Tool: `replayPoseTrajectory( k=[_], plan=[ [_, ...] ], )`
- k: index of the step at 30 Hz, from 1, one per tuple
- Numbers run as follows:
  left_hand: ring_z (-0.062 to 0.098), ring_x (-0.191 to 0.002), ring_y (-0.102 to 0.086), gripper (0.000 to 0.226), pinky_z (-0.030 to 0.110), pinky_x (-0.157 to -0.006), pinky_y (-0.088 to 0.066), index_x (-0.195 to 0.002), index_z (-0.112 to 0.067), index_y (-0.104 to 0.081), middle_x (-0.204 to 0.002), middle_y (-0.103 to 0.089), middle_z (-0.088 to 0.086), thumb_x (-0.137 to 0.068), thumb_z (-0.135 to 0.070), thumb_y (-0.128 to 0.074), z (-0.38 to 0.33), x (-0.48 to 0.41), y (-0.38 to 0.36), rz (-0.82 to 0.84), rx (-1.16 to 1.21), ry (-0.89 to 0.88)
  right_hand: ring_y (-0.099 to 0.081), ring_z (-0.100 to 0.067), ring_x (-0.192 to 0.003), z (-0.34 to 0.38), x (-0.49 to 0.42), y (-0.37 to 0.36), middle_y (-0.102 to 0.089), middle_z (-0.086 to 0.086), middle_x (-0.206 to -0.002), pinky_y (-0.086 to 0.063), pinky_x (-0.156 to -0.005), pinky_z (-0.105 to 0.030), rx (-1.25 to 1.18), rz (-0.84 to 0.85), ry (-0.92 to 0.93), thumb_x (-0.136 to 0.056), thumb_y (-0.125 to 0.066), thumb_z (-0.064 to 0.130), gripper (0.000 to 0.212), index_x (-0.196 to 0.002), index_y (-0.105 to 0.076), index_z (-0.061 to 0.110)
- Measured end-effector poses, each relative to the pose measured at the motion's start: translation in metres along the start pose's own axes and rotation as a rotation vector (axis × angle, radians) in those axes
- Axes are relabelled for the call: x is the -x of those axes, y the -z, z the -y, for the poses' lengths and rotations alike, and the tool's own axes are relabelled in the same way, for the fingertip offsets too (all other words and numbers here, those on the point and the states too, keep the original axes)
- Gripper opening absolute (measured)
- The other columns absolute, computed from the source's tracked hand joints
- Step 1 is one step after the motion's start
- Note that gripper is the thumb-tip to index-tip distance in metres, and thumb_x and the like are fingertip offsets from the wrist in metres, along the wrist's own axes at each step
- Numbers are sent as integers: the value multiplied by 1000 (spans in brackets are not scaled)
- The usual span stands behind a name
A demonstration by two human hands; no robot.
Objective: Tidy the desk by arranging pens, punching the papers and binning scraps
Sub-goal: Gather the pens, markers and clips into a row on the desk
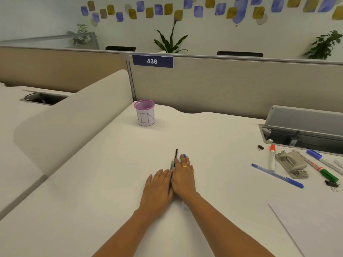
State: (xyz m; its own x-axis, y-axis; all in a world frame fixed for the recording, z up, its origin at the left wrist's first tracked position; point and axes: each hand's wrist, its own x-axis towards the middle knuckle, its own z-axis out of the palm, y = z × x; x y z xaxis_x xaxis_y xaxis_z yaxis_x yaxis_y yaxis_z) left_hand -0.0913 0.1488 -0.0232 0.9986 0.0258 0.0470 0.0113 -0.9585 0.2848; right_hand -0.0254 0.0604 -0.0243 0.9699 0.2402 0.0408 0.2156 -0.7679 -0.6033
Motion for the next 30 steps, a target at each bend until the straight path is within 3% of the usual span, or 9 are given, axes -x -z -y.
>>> replayPoseTrajectory(
  k=[11, 16, 22, 27, 30],
  plan=[
    [7, -144, -14, 49, 29, -118, -10, -146, -25, -24, -154, -24, -9, -98, -34, -29, 104, 61, 37, -97, 42, 143, 2, -16, -147, 103, 26, -67, -8, -7, -159, 2, -119, -31, -104, 119, 138, -97, -24, 8, 49, -145, -26, 10],
    [11, -143, -19, 45, 17, -114, -4, -143, -19, -33, -151, -32, -4, -98, -25, -35, 131, 68, 45, -172, 111, 129, -2, -15, -147, 129, 26, -85, -15, -5, -158, -5, -121, -31, -191, 140, 154, -97, -24, 8, 47, -143, -31, 9],
    [19, -141, -27, 38, 31, -117, -20, -135, -12, -47, -146, -42, 3, -98, -19, -38, 143, 64, 43, -326, 245, 281, -7, -13, -146, 146, 17, -95, -24, -3, -155, -8, -120, -29, -357, 155, 128, -101, -24, 14, 42, -141, -37, 10],
    [16, -136, -35, 36, 31, -113, -26, -130, -13, -52, -141, -47, 3, -98, -22, -38, 144, 64, 42, -378, 335, 313, -23, -16, -143, 144, 19, -89, -37, -3, -149, -18, -117, -27, -657, 120, 30, -101, -27, 14, 40, -138, -42, 13],
    [16, -134, -37, 36, 28, -110, -27, -129, -14, -52, -141, -47, 2, -98, -25, -39, 143, 64, 43, -375, 329, 316, -32, -19, -138, 137, 19, -81, -41, -5, -146, -23, -115, -29, -719, 104, -2, -101, -28, 13, 39, -137, -43, 10]
  ],
)
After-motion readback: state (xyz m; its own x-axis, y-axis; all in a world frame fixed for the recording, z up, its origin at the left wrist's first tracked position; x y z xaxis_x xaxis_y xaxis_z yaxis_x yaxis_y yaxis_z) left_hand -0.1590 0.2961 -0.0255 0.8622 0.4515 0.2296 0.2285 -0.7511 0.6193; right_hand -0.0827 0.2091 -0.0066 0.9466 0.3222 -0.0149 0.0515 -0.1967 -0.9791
